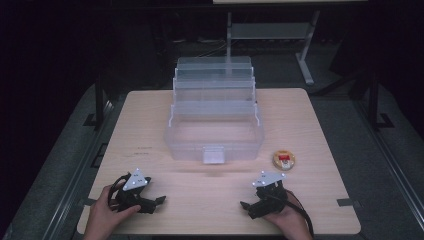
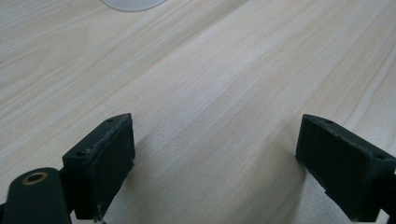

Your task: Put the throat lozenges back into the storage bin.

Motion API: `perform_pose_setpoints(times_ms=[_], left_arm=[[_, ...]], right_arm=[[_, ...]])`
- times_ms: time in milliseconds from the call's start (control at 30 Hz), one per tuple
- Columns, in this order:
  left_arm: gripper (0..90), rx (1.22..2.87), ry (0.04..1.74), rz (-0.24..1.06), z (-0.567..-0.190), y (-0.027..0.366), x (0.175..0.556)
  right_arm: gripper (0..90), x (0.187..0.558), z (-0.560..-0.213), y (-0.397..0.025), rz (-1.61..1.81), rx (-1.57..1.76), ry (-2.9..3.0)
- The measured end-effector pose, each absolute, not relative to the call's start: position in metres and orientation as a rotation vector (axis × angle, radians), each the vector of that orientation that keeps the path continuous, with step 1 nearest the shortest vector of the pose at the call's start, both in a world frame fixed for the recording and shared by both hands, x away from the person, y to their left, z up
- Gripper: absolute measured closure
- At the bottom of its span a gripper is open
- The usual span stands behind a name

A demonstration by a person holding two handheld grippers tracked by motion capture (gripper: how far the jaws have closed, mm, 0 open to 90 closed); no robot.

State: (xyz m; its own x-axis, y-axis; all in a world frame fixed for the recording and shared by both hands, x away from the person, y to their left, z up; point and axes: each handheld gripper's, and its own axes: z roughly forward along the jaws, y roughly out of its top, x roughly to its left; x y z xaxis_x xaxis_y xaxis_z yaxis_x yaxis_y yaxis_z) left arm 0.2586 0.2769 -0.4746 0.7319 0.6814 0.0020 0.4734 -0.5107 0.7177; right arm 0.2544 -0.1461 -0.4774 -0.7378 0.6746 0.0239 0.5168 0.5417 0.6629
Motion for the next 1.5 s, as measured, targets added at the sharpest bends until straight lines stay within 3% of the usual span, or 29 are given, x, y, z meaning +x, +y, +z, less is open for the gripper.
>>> perform_pose_setpoints(times_ms=[1500], left_arm=[[11.1,2.207,0.871,0.376,-0.475,0.277,0.257]], right_arm=[[1.0,0.264,-0.455,-0.165,1.063,1.016,2.533]])
